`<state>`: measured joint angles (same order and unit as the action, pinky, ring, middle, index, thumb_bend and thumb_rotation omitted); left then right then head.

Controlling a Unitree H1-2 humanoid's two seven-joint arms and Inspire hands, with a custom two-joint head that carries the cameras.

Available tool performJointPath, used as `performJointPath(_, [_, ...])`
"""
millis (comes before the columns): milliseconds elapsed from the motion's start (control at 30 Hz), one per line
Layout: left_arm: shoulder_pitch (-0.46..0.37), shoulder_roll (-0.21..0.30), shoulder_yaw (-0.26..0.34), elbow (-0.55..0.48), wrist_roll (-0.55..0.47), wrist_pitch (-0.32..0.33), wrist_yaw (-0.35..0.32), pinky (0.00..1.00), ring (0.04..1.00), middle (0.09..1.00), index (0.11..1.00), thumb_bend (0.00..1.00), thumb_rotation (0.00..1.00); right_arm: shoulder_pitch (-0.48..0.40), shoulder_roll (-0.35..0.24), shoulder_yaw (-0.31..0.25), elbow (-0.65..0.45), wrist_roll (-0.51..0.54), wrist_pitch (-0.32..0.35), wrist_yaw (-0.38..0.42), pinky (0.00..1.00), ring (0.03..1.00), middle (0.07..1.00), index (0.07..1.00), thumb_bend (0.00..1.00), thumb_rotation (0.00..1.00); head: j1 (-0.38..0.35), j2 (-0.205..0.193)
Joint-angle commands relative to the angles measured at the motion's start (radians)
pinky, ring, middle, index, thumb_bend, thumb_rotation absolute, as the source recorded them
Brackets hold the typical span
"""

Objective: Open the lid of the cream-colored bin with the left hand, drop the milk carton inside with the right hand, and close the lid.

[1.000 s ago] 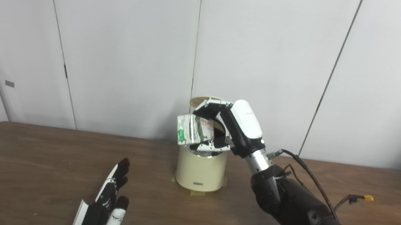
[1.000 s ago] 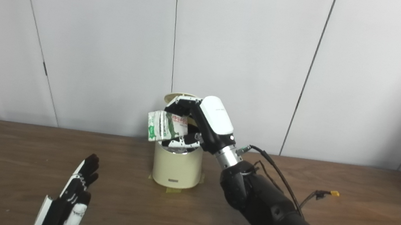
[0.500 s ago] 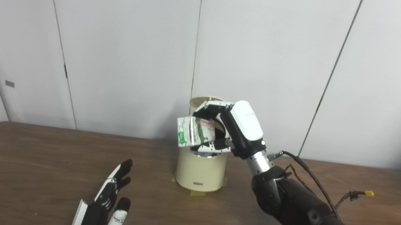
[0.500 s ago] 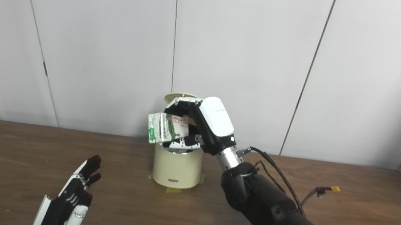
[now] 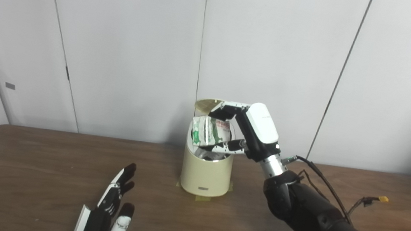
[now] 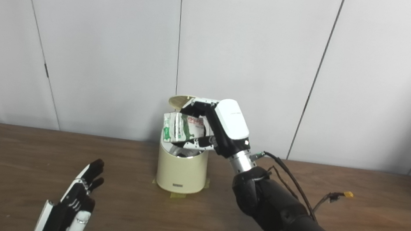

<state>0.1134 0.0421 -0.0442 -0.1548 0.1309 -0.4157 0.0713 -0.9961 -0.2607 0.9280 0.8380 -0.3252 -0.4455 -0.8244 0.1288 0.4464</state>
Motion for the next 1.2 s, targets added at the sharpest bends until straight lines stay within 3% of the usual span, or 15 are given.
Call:
performJointPath(0, [0.131, -0.034, -0.029, 0.067, 0.031, -0.049, 0.013, 0.92, 0.957, 0.949, 0.936, 0.5, 0.79, -0.096, -0.005, -0.02, -0.009, 0.016, -0.024, -0.046, 0.45, 0.463, 0.495, 0.467, 0.52, 0.0, 0.002, 0.002])
performJointPath(1167, [0.138, -0.044, -0.038, 0.059, 0.063, -0.049, 0.031, 0.9, 0.945, 0.943, 0.928, 0.5, 0.81, -0.065, 0.054, -0.048, 0.015, 0.054, -0.024, -0.009, 0.44, 0.459, 0.493, 0.472, 0.52, 0.0, 0.028, -0.001])
